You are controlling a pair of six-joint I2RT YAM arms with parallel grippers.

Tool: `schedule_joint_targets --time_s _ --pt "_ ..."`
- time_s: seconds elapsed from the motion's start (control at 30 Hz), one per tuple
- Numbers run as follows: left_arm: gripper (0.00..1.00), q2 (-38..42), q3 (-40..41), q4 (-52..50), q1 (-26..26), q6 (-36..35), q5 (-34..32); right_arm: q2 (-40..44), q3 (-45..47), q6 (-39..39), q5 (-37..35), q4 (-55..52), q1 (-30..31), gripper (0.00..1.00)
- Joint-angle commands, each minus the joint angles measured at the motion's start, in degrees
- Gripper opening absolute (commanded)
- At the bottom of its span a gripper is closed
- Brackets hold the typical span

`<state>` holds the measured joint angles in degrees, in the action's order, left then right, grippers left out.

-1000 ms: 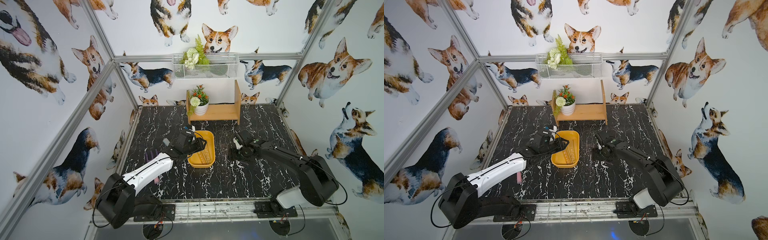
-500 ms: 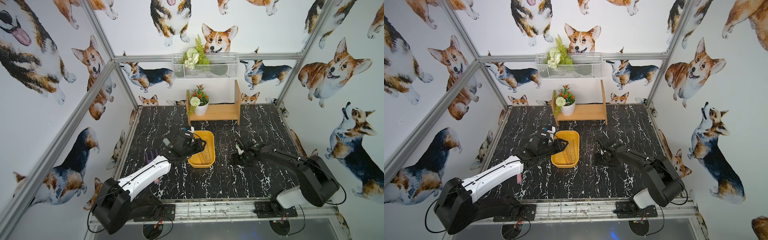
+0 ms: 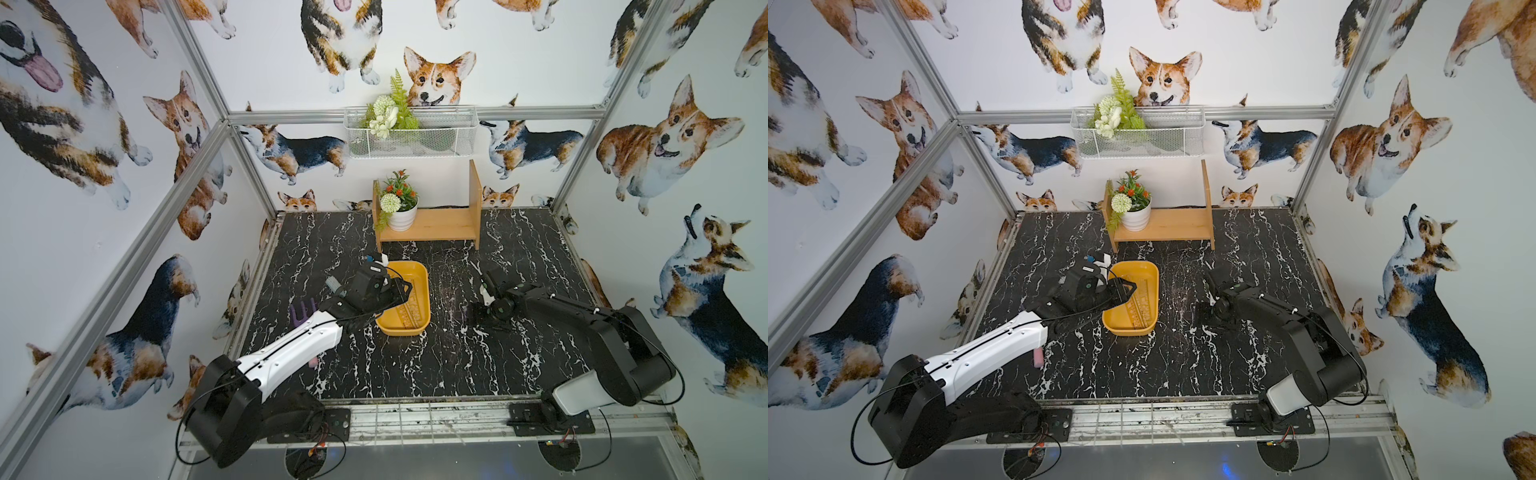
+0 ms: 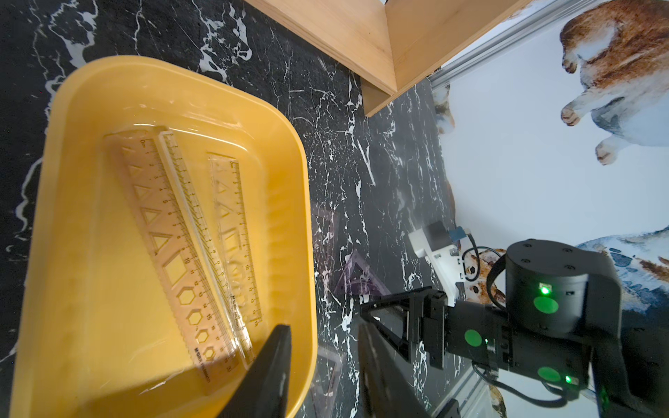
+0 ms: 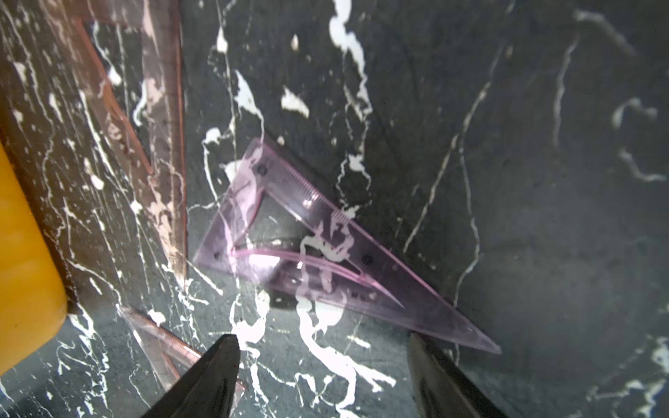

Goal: Put the scattered rulers into the storage box
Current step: Adjust the ruler at the center of the board, then pick up the ruler from the center of the board.

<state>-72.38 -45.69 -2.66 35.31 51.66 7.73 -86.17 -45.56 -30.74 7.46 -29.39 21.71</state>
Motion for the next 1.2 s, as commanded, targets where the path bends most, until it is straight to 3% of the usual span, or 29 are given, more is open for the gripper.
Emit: schedule_joint_targets --time_s 0.0,0.6,1.17 --pt "0.37 -0.2 0.1 -0.1 0.0 -0.2 -0.3 -2.2 -1.4 1.8 -0.5 1.4 -0.4 0.79" --pt "0.37 -0.4 0.4 -0.1 0.0 -0.3 -0.3 -12.8 -10.6 5.3 -3.4 -0.4 -1.5 0.81" --pt "0.37 0.6 0.5 0.4 0.1 -0.8 -0.4 -7.0 -11.5 6.4 -11.2 -8.0 -0.6 0.69"
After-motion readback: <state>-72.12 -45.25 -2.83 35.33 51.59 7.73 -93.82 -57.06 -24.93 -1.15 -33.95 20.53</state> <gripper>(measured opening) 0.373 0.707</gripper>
